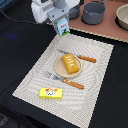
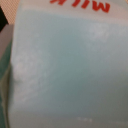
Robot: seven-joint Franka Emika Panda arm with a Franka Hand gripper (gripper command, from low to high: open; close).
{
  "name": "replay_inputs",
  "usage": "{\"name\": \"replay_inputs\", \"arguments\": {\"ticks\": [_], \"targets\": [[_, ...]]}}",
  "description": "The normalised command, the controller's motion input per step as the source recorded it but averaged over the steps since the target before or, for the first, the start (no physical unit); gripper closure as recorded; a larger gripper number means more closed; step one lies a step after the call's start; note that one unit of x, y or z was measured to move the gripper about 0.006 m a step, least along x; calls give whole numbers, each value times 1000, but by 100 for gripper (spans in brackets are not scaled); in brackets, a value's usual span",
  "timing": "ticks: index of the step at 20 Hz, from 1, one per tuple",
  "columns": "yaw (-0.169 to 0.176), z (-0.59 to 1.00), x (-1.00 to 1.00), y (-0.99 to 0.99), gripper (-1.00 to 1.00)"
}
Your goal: Place the bread, butter, and milk from the table onto the serving area.
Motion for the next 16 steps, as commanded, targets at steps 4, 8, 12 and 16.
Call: {"name": "replay_inputs", "arguments": {"ticks": [4, 8, 12, 16], "targets": [[0, 0, 1000, 274, 100], [0, -69, 959, 293, 100], [0, -124, 788, 317, 100], [0, -142, 520, 324, 100]]}}
